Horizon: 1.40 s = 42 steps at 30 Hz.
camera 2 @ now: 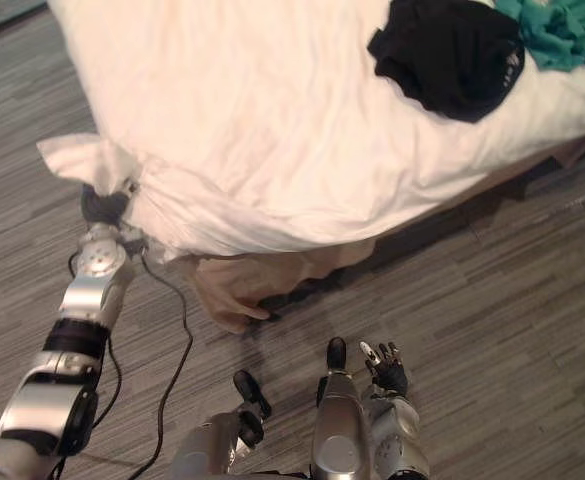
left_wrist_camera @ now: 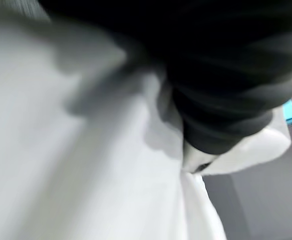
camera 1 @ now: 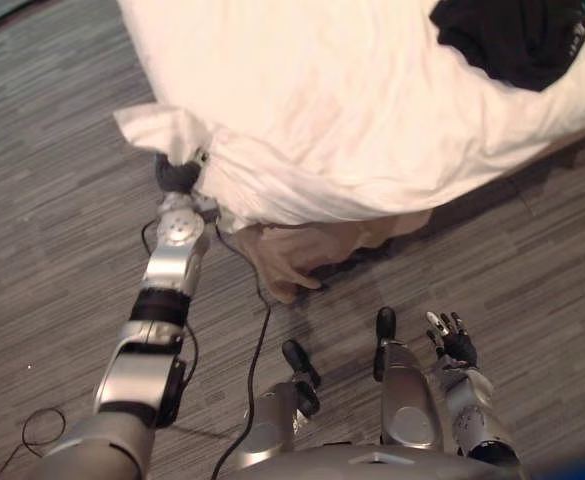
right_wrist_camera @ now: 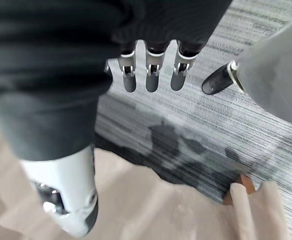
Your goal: Tidy the bed and pick cloth on bed and put in laundry
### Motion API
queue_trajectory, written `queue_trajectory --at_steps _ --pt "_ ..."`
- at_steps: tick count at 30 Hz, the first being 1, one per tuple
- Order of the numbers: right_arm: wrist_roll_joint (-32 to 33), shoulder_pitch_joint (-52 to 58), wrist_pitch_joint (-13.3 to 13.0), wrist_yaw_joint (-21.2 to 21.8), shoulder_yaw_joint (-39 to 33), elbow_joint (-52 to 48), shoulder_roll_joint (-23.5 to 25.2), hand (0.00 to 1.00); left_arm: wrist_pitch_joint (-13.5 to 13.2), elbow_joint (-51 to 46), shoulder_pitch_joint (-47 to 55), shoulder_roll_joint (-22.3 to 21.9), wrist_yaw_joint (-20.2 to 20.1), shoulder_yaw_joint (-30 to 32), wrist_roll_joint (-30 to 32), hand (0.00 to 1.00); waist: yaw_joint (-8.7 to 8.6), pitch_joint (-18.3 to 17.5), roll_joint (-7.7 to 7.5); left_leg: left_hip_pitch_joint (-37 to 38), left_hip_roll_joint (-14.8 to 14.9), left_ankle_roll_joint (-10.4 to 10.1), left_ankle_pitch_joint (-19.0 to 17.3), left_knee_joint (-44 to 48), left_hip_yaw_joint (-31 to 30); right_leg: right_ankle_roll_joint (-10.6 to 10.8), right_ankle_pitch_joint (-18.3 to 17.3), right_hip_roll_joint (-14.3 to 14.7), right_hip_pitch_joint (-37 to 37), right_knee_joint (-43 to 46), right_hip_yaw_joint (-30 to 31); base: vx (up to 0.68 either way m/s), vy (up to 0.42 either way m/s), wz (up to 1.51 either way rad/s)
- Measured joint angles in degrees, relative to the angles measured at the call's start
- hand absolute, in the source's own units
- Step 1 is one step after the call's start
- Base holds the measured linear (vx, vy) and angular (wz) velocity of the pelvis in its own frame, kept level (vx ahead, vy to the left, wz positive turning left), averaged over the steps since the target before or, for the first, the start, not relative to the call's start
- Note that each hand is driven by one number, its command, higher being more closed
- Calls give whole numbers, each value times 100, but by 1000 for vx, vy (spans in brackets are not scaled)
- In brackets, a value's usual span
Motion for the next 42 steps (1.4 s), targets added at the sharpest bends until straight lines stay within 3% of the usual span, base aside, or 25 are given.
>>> queue_trajectory --at_steps 1,2,6,8,14,18,21,26,30,32,33,37,42 --pt "0 44 79 -24 -6 7 -2 0 -116 -206 406 -32 -150 48 2 100 91 -4 0 26 20 -5 -5 12 -41 -4 -23 3 59 2 -53 34 -45 24" --pt "3 56 143 -43 -11 19 0 0 -177 -292 619 -60 -224 80 13 0 106 -8 5 36 31 -4 -8 22 -77 0 -32 3 102 -4 -93 38 -35 24" --pt "-36 174 542 -71 -52 358 5 0 -461 -626 1903 -485 -720 202 42 0 205 -328 46 60 129 2 -8 51 -345 -5 -46 73 390 -190 -364 84 -33 25" --pt "-59 302 687 -37 -86 517 3 0 -507 -646 2545 -966 -887 259 29 0 291 -499 72 190 192 -16 -20 53 -492 -4 -47 141 695 -371 -532 102 -36 25" --pt "-58 455 797 177 -414 1018 5 0 -632 -64 3402 -1745 -1354 359 -361 0 506 -808 118 193 258 -23 -21 42 -981 -11 -40 310 1143 -755 -952 27 -30 33" --pt "-52 559 792 348 -471 1211 20 0 -488 758 3839 -1906 -1415 629 -348 0 537 -988 51 271 290 -34 -26 16 -1147 -5 14 399 1449 -1039 -1129 30 -21 24" --pt "-15 718 788 454 -595 1361 88 0 -353 1654 4051 -1996 -1408 825 55 0 688 -1152 -43 408 293 -59 -40 -47 -1242 9 55 451 1721 -1272 -1248 41 -9 13" --pt "238 756 684 550 -886 1796 151 0 -213 2746 4064 -2107 -1029 1326 273 0 675 -1351 -141 755 274 -94 -50 -221 -1200 43 82 492 2040 -1475 -1252 38 6 -1" --pt "405 773 406 490 -1333 1994 157 0 -178 2966 4031 -2116 -764 1982 275 0 666 -1444 -130 1092 244 -103 -54 -382 -1079 72 115 511 2302 -1608 -1191 26 16 -13" --pt "418 751 134 309 -1627 2013 130 0 -180 2967 3943 -2104 -679 2288 406 0 656 -1476 -109 1176 206 -105 -56 -413 -1061 94 143 493 2395 -1663 -1157 16 26 -7" --pt "442 712 66 285 -1715 2005 102 100 -184 2966 3912 -2097 -670 2342 506 0 657 -1479 -105 1194 197 -104 -56 -424 -1055 97 149 486 2397 -1665 -1153 1 26 -5" --pt "619 424 -371 386 -2302 1404 -405 100 -254 2965 3911 -1999 -693 2365 1173 0 651 -1534 -115 1334 119 -87 -44 -567 -979 130 232 459 2493 -1771 -1109 -30 29 -10" --pt "530 -597 -849 1224 -2026 578 -1548 100 -523 2961 3899 -1809 -821 1515 1403 0 624 -1578 -150 1291 35 -40 22 -665 -1079 154 347 442 2489 -1980 -1161 -31 11 6"
